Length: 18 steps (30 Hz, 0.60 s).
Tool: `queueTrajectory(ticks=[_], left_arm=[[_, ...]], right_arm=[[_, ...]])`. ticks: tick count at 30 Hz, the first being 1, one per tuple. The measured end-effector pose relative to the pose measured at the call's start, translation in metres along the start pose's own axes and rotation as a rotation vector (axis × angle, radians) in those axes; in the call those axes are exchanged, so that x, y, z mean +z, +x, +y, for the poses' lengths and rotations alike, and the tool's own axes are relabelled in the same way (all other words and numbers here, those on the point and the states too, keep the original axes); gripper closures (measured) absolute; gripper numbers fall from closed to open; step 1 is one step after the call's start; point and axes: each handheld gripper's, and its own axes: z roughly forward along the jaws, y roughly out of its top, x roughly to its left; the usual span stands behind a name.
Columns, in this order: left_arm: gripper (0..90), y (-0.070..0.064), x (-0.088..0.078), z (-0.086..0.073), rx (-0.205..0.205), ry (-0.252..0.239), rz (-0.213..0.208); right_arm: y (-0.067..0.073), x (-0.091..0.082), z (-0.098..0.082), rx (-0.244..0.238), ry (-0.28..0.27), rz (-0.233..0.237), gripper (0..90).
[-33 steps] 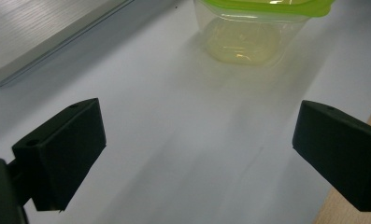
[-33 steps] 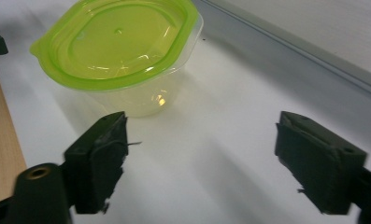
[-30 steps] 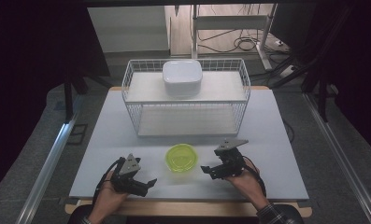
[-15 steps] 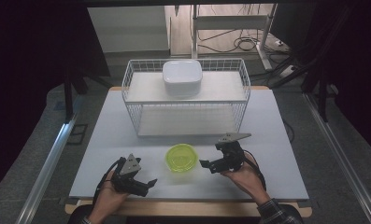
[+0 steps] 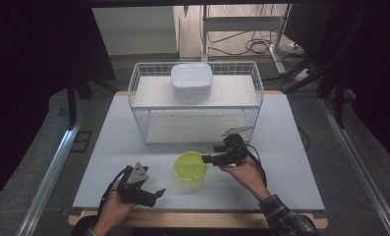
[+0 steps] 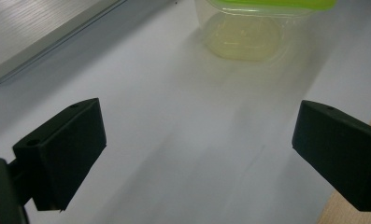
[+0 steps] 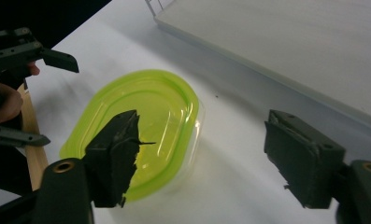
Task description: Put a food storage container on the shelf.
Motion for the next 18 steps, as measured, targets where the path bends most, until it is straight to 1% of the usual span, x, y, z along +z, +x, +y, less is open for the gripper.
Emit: queueTrajectory(ticks=[3,8,15,18], left_arm=[[2.8,0.0,0.0,0.0,0.003,0.001,-0.001],[2.8,-0.001,0.0,0.0,0.007,0.004,-0.002],[2.8,-0.001,0.001,0.0,0.008,0.005,-0.004],[2.8,-0.001,0.001,0.0,0.009,0.006,-0.004]], right_arm=[[0.001,0.008,0.004,-0.007,0.013,0.003,32.7],[0.001,0.018,0.009,0.005,0.03,0.009,39.8],[-0.003,0.022,0.011,0.032,0.045,0.026,49.5],[-0.004,0.023,0.01,0.04,0.06,0.021,53.6]])
